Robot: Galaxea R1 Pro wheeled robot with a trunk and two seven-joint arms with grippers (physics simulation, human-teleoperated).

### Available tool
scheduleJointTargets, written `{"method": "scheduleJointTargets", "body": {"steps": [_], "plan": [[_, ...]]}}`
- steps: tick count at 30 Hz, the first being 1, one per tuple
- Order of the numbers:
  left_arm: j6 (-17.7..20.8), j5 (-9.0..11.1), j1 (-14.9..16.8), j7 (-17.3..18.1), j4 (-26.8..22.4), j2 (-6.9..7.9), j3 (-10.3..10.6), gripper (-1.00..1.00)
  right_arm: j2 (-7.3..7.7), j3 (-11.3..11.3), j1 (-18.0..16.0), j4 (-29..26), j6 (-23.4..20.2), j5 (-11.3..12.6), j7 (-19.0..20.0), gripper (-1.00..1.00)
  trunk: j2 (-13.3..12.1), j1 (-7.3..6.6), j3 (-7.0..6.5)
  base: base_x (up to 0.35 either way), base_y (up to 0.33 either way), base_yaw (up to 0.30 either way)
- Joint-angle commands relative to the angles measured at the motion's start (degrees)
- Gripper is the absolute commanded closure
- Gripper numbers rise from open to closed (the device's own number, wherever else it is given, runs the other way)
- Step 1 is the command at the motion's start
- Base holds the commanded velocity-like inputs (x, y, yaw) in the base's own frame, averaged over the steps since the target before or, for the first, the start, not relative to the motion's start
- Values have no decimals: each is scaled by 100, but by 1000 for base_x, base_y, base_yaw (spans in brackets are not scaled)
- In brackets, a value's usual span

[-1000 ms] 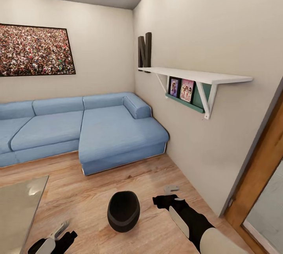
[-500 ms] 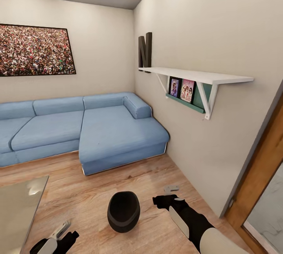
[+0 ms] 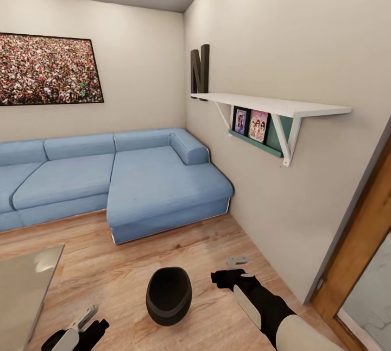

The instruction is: Place each of the two pumpkins and all three candles from the living room inside a cabinet in the living room (use any cabinet), then make sure every cabinet is closed, and position the cauldron so it is next to a table in the living room.

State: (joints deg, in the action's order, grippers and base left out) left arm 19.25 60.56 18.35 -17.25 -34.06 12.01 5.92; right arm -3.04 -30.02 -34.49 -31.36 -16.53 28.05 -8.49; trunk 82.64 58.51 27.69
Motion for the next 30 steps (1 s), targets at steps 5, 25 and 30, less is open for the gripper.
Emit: {"method": "scheduleJointTargets", "body": {"steps": [5, 25, 30], "plan": [[3, 59, 2, -50, -13, 9, 41, -100, 5, -39, -6, -11, -17, 60, -56, -100, 4, 0, 6, 3, -2, 0], [5, 55, 2, -50, -13, 8, 41, -100, 14, -39, -6, -10, -17, 51, -49, -100, 4, 0, 6, 83, 0, 76], [6, 53, 2, -50, -13, 4, 41, -100, 14, -39, -6, -10, -17, 51, -56, -100, 4, 0, 6, 118, 0, 271]]}}
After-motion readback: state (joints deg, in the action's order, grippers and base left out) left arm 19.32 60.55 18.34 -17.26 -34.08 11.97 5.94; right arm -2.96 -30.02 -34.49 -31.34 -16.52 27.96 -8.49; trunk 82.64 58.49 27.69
